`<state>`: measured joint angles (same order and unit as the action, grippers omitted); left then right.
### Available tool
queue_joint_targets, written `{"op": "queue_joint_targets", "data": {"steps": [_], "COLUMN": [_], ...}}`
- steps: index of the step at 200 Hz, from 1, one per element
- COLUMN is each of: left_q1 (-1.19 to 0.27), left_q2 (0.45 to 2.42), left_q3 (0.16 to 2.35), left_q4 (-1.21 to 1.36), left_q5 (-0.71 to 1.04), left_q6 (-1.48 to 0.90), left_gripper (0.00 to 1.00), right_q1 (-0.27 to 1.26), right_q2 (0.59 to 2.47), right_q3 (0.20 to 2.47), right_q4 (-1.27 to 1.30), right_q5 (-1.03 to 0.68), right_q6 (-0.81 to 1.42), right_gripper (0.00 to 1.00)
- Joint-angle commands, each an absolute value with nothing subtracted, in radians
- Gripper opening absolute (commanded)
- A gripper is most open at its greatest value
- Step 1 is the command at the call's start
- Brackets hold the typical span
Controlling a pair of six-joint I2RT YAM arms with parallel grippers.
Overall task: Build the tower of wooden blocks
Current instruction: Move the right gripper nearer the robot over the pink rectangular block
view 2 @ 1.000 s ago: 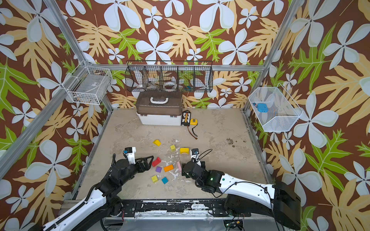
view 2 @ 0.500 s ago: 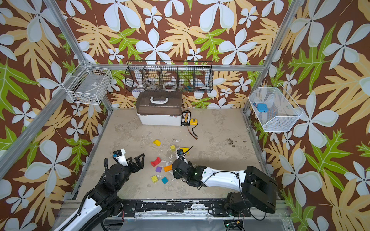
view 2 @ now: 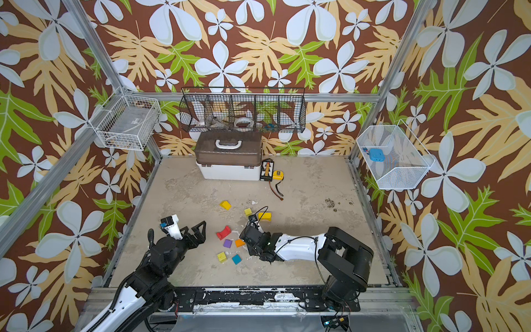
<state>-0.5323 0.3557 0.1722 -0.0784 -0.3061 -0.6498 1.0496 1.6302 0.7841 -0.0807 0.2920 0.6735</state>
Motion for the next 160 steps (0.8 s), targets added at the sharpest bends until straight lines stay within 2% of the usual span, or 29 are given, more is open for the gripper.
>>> {"op": "queue_joint_targets", "data": {"steps": [1,15,42,88,160], "left_q1": [-0.533,-0.532,-0.532,-0.532,-0.532], "left_q2": [0.363,0.364,0.367,0.371,0.394], "left_q3": [0.172,0.170,0.173,0.171,0.174], "left_q4": [-0.070,-0.068,-0.068,-0.062,-0.054], "left_q5": [-0.313,-0.309,-0.327,-0.322,-0.329], "left_q6": [-0.647,-0.646,-0.647,-0.647,-0.647], "left_gripper": [1.00,1.00,1.00,1.00,1.00], "right_q1": [1.050,1.051,1.052,1.051,1.049], "right_q2": [1.625,1.618,1.563,1.438,1.505], "right_q3": [0.764,0.756,0.717,0.572,0.561], "right_q4": [-0.047,-0.040,-0.011,0.122,0.160], "right_q5": [0.285,0.274,0.210,0.091,-0.008], "right_q6": [0.676,0.679,0.685,0.680,0.673], "right_gripper": [0.23,0.16,0.13,0.20,0.19]}}
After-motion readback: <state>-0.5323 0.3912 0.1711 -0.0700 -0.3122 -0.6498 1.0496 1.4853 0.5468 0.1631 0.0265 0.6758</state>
